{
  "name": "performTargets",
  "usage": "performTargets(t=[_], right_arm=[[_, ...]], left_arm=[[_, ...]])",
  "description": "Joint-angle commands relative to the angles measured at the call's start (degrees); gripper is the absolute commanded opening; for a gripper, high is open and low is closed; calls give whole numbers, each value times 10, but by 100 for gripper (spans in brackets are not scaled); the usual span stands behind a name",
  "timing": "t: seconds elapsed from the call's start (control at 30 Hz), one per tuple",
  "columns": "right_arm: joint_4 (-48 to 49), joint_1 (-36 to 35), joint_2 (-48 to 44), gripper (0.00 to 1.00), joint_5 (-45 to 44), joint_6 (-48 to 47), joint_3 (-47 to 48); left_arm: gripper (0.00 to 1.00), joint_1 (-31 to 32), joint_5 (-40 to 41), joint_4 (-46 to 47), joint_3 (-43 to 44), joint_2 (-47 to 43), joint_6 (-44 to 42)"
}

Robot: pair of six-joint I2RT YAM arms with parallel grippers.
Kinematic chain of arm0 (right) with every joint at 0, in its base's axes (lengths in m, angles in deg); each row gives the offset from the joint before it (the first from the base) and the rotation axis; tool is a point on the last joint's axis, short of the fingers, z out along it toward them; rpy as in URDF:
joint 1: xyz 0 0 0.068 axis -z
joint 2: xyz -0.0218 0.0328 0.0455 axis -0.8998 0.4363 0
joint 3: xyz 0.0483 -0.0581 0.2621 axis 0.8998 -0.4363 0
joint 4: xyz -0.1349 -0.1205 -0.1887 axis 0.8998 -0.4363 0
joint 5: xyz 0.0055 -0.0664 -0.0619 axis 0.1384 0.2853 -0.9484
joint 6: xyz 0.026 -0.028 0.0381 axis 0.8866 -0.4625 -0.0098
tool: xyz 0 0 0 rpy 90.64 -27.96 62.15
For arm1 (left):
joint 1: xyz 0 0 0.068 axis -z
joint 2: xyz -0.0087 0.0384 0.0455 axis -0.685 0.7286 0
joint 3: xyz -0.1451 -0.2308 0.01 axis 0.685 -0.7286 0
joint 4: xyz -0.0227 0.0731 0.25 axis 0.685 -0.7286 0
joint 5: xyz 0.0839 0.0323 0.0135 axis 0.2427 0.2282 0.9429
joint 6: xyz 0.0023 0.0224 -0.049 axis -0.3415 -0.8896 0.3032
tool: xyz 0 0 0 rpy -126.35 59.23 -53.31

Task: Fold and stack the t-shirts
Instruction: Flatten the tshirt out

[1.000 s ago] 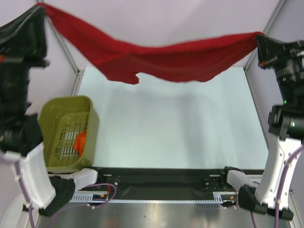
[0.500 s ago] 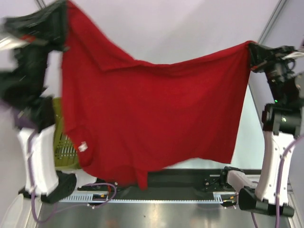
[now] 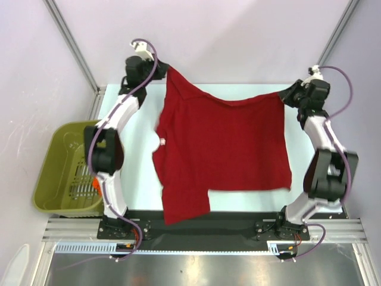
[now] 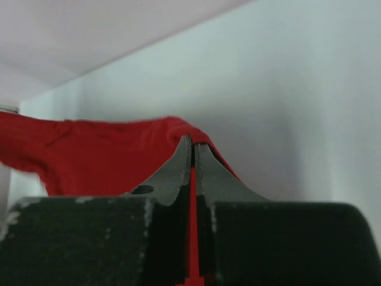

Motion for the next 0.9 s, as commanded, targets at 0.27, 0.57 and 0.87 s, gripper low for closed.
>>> performTargets(t=[0.27,0.57,0.87], right_arm=[[-28,-10,285,0,-5,-24,218],[-81,-7,356,0,-5,13,302],[-223,1,403,0,-3,42,407]], left_arm=[[0,-15,-14,27,243,255,53],[0,-22,-4,29,231,253,84],[0,-31,8,-27,166,180,138]])
